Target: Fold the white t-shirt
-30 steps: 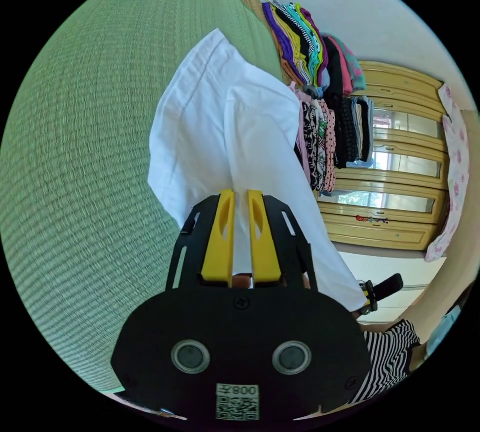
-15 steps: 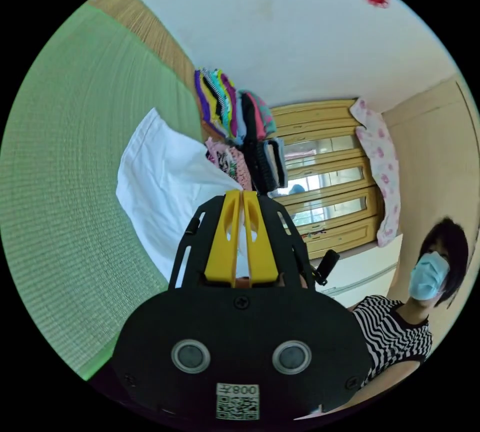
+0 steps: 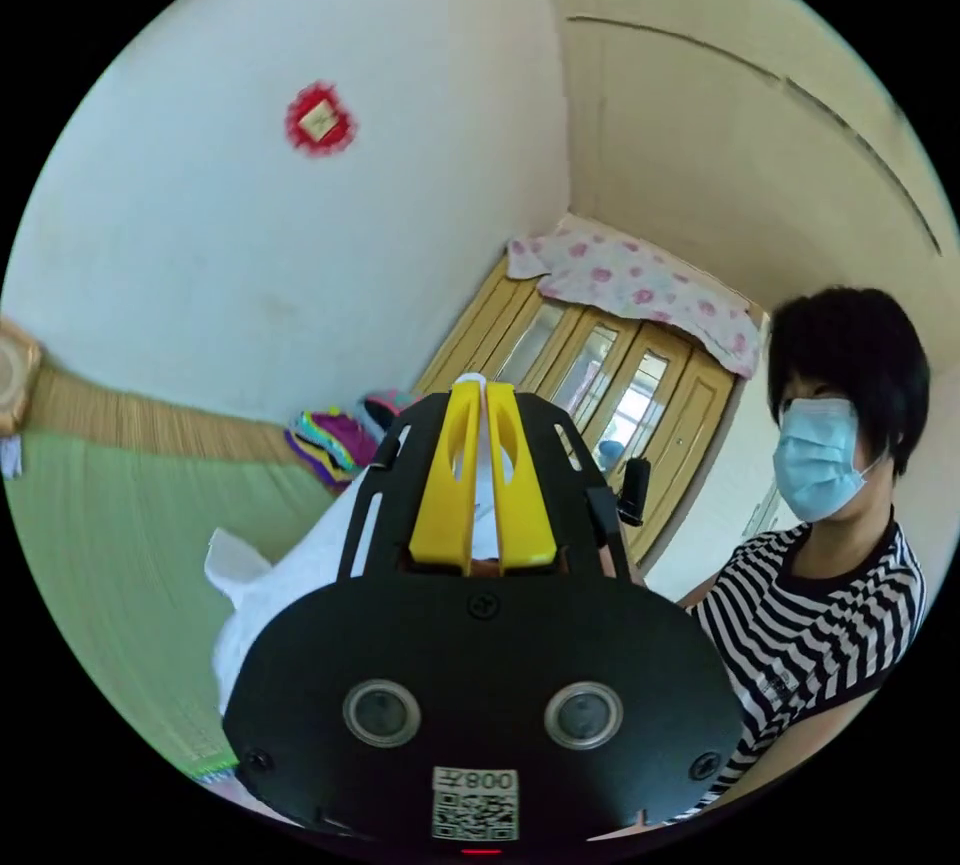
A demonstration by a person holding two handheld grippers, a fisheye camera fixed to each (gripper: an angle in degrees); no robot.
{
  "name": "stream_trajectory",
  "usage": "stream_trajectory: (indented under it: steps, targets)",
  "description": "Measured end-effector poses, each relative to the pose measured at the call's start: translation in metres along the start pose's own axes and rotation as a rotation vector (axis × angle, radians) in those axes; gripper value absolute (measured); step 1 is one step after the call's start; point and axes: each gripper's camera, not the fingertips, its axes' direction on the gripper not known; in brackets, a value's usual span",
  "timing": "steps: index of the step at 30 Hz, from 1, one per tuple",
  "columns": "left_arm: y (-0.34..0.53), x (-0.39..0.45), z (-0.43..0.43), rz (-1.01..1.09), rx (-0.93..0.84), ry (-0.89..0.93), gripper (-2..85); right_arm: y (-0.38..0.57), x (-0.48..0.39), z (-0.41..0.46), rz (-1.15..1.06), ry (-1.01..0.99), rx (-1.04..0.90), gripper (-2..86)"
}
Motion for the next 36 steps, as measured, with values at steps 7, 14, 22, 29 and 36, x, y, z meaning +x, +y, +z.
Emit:
stream_trajectory:
  steps: [7, 14, 22, 29, 36]
  targets:
    - [-0.032, 0.135, -0.087, 0.325, 0.158, -0.011, 0.7, -0.039, -0.058, -0.071, -0.162, -0.062, 0.196, 1.4]
    - [-0.050, 0.202, -0.145, 0.445, 0.230, -0.039, 0.7, -0.059, -0.095, -0.090, -0.267, -0.128, 0.280, 1.4]
    - [-0.086, 0.223, -0.190, 0.476, 0.262, -0.069, 0.7, -0.074, -0.115, -0.051, -0.328, -0.167, 0.303, 1.3]
    - [-0.138, 0.191, -0.199, 0.461, 0.238, -0.113, 0.7, -0.110, -0.111, 0.047, -0.342, -0.114, 0.272, 1.4]
    - [-0.224, 0.079, -0.170, 0.333, 0.127, -0.214, 0.9, -0.165, -0.054, 0.219, -0.245, -0.103, 0.156, 1.4]
